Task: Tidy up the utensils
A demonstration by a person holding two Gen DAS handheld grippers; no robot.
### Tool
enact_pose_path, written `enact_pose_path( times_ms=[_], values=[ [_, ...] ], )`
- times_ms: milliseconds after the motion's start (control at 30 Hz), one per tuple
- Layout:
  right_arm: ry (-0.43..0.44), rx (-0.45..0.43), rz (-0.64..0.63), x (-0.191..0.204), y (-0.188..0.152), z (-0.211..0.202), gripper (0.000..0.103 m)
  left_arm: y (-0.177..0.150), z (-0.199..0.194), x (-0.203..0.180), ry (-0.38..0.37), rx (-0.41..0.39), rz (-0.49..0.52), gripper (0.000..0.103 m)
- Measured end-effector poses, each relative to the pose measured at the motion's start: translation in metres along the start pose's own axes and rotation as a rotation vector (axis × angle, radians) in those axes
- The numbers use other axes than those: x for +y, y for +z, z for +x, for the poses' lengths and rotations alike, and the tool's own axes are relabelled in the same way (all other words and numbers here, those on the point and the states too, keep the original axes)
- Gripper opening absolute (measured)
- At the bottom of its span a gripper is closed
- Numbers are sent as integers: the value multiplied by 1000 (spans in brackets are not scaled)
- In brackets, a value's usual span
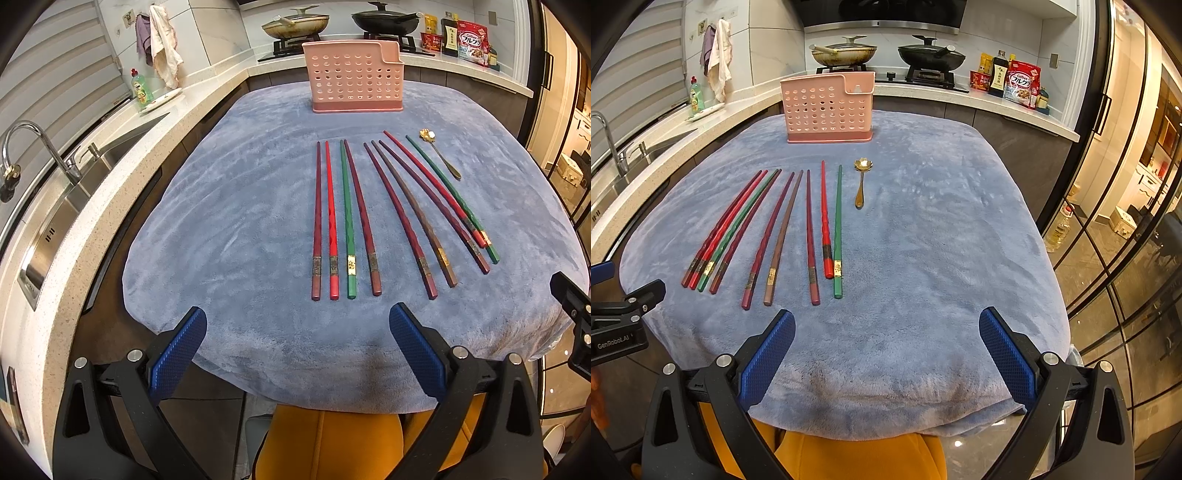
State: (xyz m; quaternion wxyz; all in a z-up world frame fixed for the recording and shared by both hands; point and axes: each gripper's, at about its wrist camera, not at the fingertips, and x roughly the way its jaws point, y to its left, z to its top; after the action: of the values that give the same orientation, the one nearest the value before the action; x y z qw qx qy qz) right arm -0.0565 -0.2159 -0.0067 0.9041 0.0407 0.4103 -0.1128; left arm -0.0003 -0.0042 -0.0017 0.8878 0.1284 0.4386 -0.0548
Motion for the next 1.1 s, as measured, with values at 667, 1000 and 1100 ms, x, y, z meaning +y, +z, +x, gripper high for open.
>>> enact_pose_path(
  times_ms=[667,1000,1100],
  values=[
    [-2,31,25,-7,12,31,96,13,73,38,-80,97,-106,78],
    [8,37,17,-2,28,46,96,19,92,33,-83,118,-89,69],
    [22,42,17,0,34,54,96,22,94,35,-89,114,-89,63]
  ],
)
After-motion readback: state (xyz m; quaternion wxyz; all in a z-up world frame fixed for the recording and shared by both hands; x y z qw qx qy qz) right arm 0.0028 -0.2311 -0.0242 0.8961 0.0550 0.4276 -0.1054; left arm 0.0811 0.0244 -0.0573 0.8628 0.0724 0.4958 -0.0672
